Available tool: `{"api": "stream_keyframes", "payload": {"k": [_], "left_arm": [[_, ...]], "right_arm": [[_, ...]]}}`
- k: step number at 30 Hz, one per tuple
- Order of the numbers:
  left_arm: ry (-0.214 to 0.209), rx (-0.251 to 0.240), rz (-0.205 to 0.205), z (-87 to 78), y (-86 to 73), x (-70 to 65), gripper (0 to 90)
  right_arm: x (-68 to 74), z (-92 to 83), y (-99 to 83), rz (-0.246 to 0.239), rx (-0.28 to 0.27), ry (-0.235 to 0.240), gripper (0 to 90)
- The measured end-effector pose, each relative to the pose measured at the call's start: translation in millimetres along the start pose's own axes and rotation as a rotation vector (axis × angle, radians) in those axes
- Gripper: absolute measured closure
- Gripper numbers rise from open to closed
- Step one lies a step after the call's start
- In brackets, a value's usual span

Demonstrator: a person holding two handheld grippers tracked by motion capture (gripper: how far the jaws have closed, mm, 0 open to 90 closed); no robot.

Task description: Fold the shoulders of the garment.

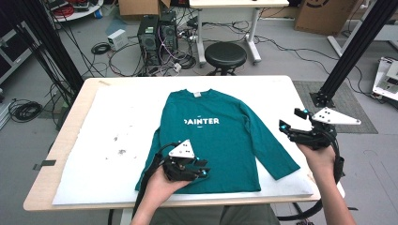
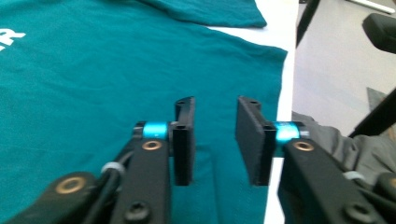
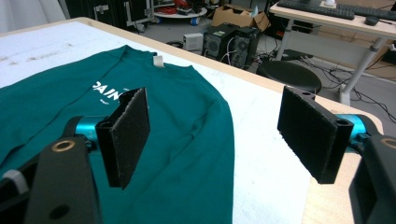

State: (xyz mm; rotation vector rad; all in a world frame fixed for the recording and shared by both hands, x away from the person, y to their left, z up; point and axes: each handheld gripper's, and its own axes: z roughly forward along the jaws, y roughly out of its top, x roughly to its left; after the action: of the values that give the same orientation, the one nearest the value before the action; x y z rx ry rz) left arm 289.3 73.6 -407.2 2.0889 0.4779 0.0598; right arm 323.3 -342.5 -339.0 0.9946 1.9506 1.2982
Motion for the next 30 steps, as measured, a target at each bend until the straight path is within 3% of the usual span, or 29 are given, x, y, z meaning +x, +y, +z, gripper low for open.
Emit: {"api": "stream_keyframes", "payload": {"k": [5, 8, 13, 15, 16, 20, 23, 27, 28, 30], "left_arm": [[0.022, -0.046, 0.02, -15.5, -3.3, 3.9, 59.1], [0.008, -0.068, 0.045, -35.2, -19.8, 8.1, 59.7], [0.0, -0.055, 0.072, -47.0, -38.3, 4.0, 63.0], [0.023, -0.055, 0.076, -51.0, -47.7, -0.8, 63.7], [0.055, -0.035, 0.085, -53.3, -54.3, -7.4, 65.4], [0.073, -0.035, 0.084, -52.0, -59.8, -16.2, 71.0], [0.112, -0.01, 0.071, -45.8, -61.4, -22.8, 72.9], [0.15, 0.026, 0.041, -36.3, -63.3, -25.2, 74.7], [0.171, 0.069, 0.038, -30.4, -65.9, -25.3, 75.5], [0.177, 0.083, 0.03, -28.3, -67.0, -24.4, 80.3]], "right_arm": [[-0.8, -0.5, -0.9, 0.0, 0.004, -0.004, 26.0], [-1.7, -0.8, -2.1, 0.01, 0.005, -0.007, 26.0], [-3.4, -1.0, -2.7, 0.011, 0.002, -0.014, 25.9], [-1.9, -0.4, -2.7, 0.014, 0.004, -0.013, 25.9], [-0.9, -0.2, -2.6, 0.014, 0.007, -0.012, 26.0], [-0.5, -1.8, -2.0, 0.021, 0.001, -0.018, 26.0], [-1.3, -3.7, -2.1, 0.017, -0.009, -0.03, 26.1], [-1.4, -4.9, -3.0, 0.028, -0.003, -0.034, 26.2], [-1.8, -4.9, -3.2, 0.025, -0.005, -0.035, 26.2], [-2.0, -4.7, -3.5, 0.023, -0.006, -0.034, 26.2]]}}
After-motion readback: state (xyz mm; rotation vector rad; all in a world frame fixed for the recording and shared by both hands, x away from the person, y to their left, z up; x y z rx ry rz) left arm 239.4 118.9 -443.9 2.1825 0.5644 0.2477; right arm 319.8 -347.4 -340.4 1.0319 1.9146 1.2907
